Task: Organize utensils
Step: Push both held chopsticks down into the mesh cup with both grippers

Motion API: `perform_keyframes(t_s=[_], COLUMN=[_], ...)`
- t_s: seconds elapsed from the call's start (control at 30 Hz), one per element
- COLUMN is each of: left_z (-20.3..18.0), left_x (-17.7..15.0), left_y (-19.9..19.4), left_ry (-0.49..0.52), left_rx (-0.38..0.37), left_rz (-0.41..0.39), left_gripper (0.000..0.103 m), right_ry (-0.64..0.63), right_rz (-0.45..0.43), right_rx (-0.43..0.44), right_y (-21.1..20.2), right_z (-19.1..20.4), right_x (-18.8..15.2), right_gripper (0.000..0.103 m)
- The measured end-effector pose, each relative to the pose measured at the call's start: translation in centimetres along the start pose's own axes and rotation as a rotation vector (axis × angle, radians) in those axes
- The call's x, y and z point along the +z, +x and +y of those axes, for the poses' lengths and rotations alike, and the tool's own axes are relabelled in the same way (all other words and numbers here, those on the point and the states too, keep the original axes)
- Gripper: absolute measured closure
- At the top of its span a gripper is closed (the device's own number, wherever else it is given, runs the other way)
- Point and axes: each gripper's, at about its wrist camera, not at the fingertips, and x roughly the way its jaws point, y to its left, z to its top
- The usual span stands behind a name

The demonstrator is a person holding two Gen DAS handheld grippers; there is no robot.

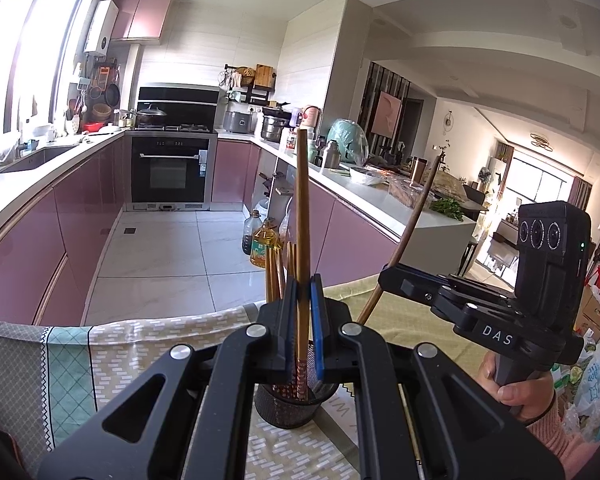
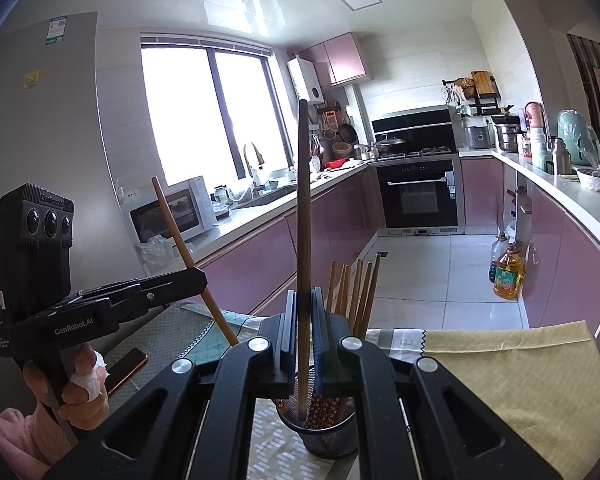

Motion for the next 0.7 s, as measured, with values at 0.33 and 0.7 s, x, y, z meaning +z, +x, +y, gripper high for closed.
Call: perform_keyframes(t_s=[0.33,0.7], left_z=[-0.4,-0.2], left_x=[0.0,0.4], left_y=[0.9,1.4], left_ry=[-0.008,-0.02], left_rx=[0.008,0.011], left_rz=[0.028,0.062], left_gripper=[0.096,0.096], right_ry=[0.011,0.026], right_rz=[0.023,0.053], right_rx=[-0.013,-0.021], right_y=[1.3,2.3], right_z=[0.0,-0.8], right_x=[0.0,-0.3], right_gripper=[0.097,0.097])
